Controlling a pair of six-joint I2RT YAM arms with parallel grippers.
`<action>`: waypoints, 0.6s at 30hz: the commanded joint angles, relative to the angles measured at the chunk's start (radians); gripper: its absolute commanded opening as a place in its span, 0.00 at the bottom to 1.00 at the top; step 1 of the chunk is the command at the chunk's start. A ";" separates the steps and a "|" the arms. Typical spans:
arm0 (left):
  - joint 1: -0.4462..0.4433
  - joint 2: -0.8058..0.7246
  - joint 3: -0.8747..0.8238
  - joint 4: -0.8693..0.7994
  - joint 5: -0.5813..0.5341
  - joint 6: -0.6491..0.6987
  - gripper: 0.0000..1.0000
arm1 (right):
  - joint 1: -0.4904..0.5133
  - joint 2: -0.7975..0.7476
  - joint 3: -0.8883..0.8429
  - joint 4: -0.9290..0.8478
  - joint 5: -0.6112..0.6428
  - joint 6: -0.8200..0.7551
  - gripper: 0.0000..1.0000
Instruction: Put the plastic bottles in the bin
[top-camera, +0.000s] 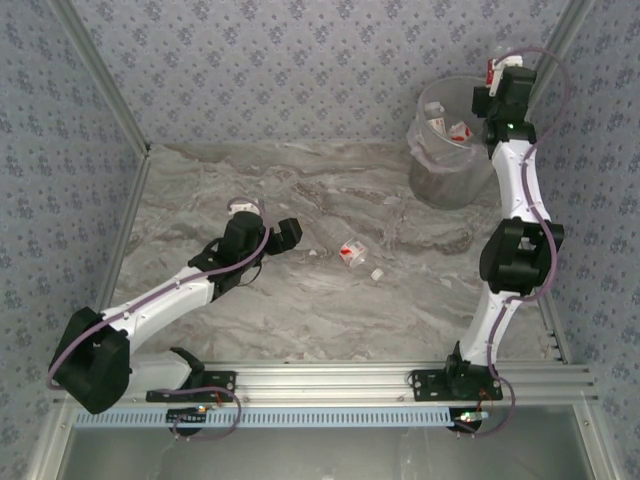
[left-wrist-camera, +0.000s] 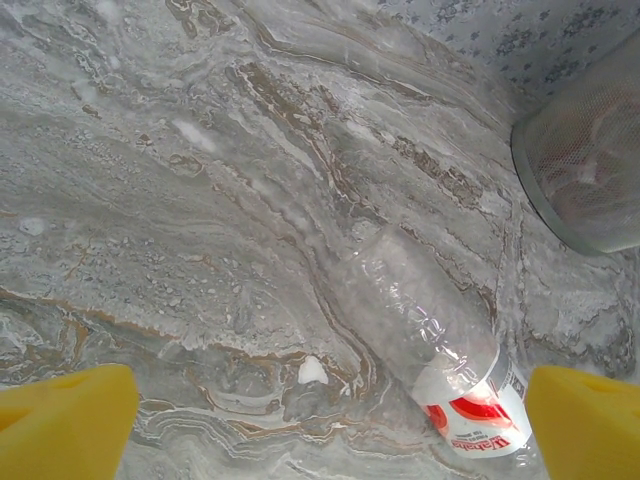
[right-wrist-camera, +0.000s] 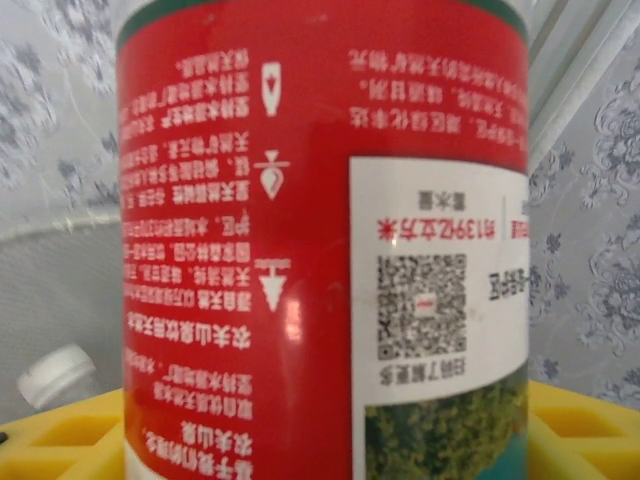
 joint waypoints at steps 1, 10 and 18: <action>-0.007 -0.029 0.024 -0.008 -0.025 0.020 0.99 | 0.007 0.023 0.056 -0.081 0.006 -0.069 0.77; -0.007 -0.022 0.030 -0.012 -0.027 0.025 0.99 | 0.030 -0.017 0.089 -0.143 0.059 0.014 0.90; -0.006 -0.005 0.043 -0.043 -0.032 0.011 0.99 | 0.110 -0.172 -0.014 -0.176 0.023 0.167 1.00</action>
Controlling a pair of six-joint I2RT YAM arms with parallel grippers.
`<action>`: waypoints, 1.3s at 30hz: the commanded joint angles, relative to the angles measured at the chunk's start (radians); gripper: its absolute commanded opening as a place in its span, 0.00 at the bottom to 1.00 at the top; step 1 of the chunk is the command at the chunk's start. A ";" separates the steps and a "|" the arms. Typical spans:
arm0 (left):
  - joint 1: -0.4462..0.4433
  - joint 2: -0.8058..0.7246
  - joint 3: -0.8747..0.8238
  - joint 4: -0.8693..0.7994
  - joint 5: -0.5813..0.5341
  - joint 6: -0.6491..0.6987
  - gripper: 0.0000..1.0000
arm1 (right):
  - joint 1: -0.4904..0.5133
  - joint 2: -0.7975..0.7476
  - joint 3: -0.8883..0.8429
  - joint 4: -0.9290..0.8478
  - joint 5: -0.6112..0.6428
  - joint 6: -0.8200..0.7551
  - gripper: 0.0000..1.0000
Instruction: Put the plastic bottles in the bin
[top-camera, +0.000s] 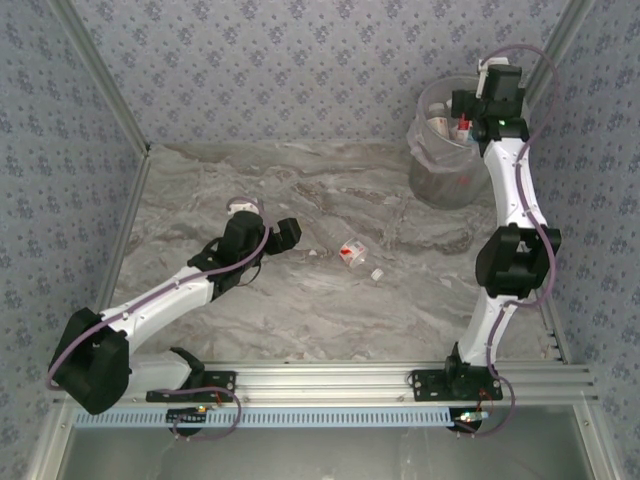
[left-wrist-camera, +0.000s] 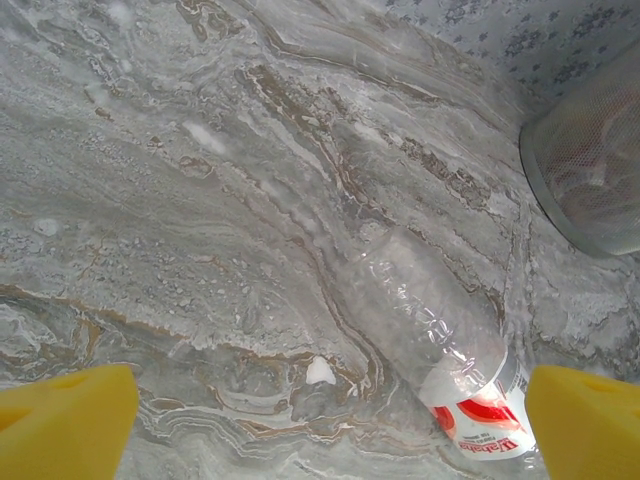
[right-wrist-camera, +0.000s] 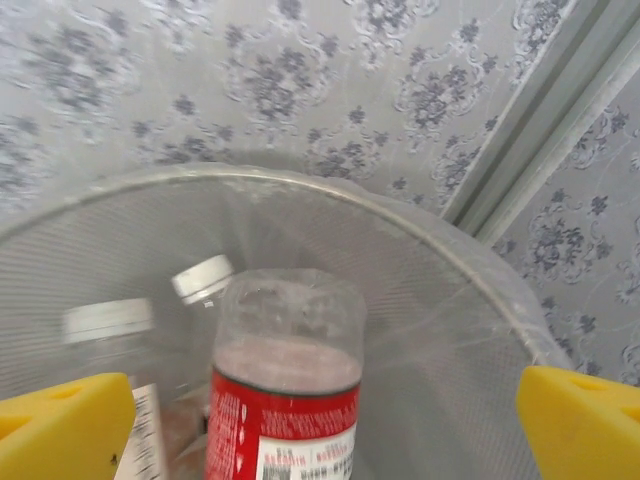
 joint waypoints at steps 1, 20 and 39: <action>-0.006 -0.001 0.034 -0.025 -0.025 0.007 1.00 | 0.041 -0.134 -0.057 -0.019 -0.020 0.111 1.00; 0.041 -0.069 -0.010 -0.113 -0.119 -0.060 0.99 | 0.325 -0.424 -0.476 -0.069 -0.361 0.063 1.00; 0.064 -0.068 -0.004 -0.225 -0.208 -0.162 1.00 | 0.653 -0.161 -0.541 -0.371 -0.257 0.207 0.99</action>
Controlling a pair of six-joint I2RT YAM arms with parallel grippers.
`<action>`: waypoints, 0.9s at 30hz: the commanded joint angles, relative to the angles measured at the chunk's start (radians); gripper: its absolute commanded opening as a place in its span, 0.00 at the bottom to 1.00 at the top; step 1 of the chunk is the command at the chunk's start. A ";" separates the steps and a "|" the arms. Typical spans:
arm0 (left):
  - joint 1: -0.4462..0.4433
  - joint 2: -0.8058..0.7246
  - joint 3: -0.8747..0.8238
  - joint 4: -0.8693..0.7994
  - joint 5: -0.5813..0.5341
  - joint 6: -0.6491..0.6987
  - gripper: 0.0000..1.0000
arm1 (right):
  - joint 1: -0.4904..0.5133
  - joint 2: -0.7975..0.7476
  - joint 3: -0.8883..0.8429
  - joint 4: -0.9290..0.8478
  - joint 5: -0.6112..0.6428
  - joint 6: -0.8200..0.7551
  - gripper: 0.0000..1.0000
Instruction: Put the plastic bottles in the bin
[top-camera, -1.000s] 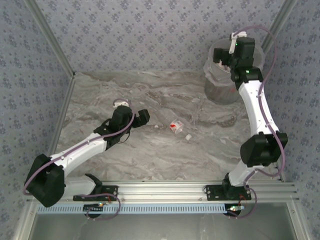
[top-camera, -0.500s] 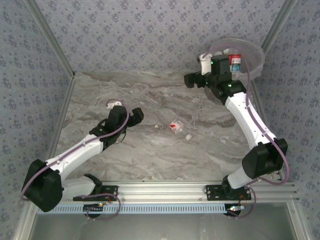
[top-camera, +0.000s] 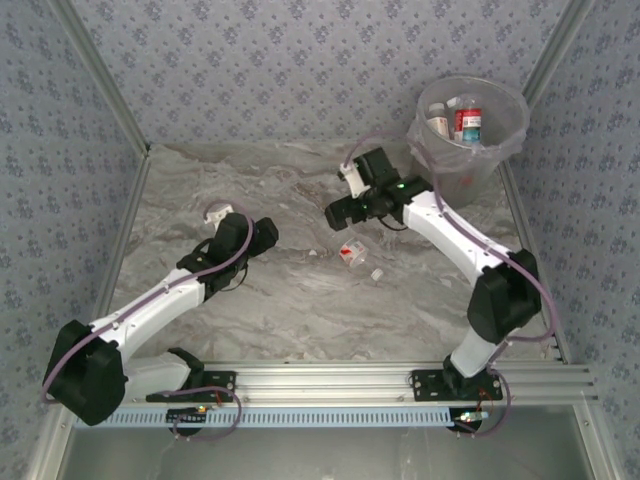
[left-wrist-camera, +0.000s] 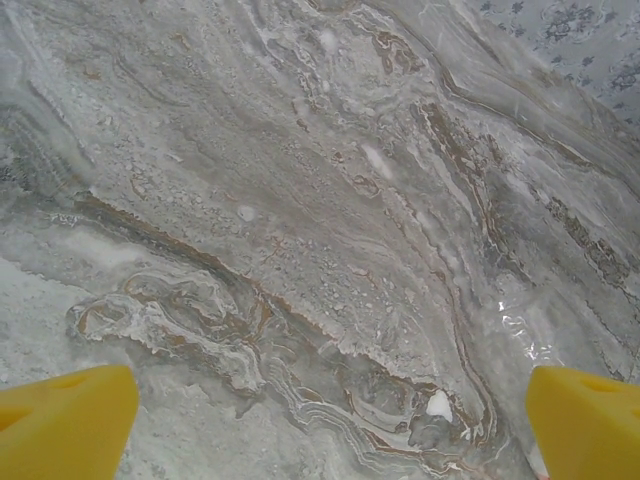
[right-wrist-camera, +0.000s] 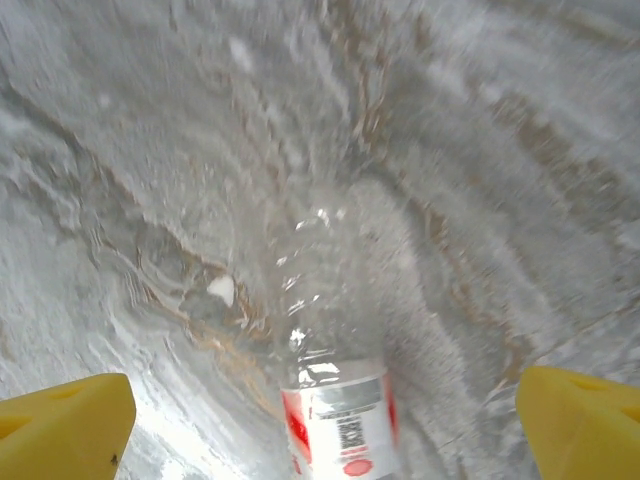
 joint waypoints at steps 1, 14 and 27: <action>0.007 -0.006 0.003 -0.025 -0.026 -0.022 1.00 | 0.046 0.093 -0.002 -0.084 0.056 0.038 0.99; 0.010 0.005 0.008 -0.045 -0.040 -0.030 0.99 | 0.047 0.331 0.042 -0.106 0.040 0.013 0.99; 0.012 0.021 0.017 -0.048 -0.029 -0.026 1.00 | 0.046 0.395 0.081 -0.107 0.161 0.040 0.69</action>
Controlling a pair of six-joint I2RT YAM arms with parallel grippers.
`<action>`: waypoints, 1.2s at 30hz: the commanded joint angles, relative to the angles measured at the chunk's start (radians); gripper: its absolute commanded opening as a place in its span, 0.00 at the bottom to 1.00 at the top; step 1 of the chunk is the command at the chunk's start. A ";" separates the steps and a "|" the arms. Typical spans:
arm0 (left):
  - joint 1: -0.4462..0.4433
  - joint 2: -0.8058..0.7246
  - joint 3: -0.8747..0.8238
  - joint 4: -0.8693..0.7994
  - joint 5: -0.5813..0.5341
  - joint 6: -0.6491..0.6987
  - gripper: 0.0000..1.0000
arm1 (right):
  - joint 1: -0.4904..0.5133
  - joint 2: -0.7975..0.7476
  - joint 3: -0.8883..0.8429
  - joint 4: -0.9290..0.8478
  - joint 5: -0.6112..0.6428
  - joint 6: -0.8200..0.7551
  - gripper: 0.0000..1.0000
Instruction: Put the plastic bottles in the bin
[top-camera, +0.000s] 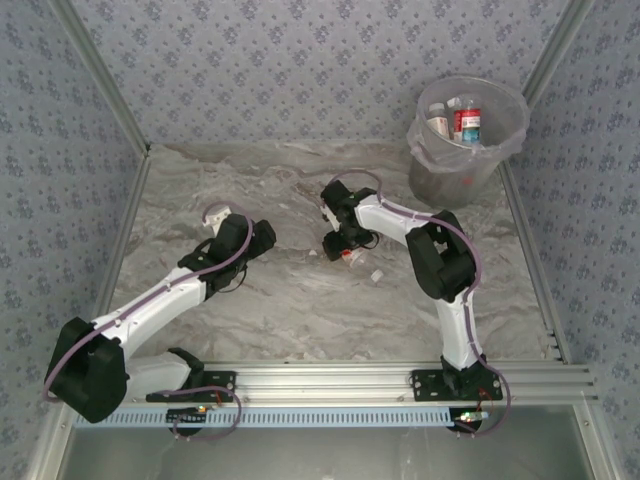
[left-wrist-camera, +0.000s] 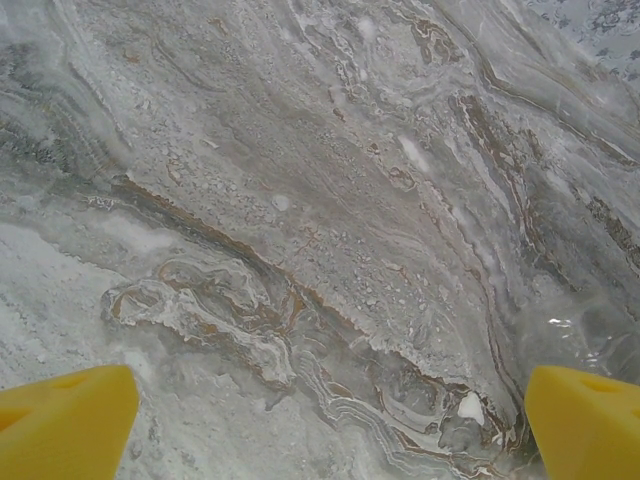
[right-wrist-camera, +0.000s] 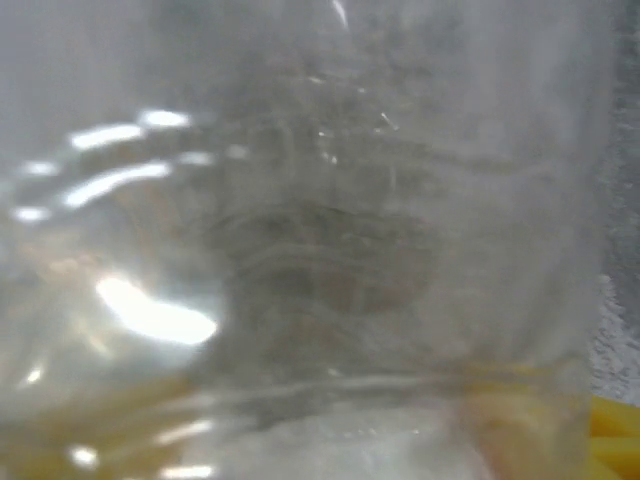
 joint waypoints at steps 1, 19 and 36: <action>0.007 0.006 0.018 -0.012 -0.009 -0.002 0.99 | -0.003 -0.023 -0.002 -0.005 0.049 0.018 0.67; 0.006 -0.009 0.013 0.092 0.076 0.088 0.99 | -0.066 -0.380 -0.117 0.114 0.019 0.083 0.62; 0.007 -0.013 0.012 0.116 0.082 0.103 0.99 | -0.274 -0.637 -0.035 0.284 0.054 0.098 0.62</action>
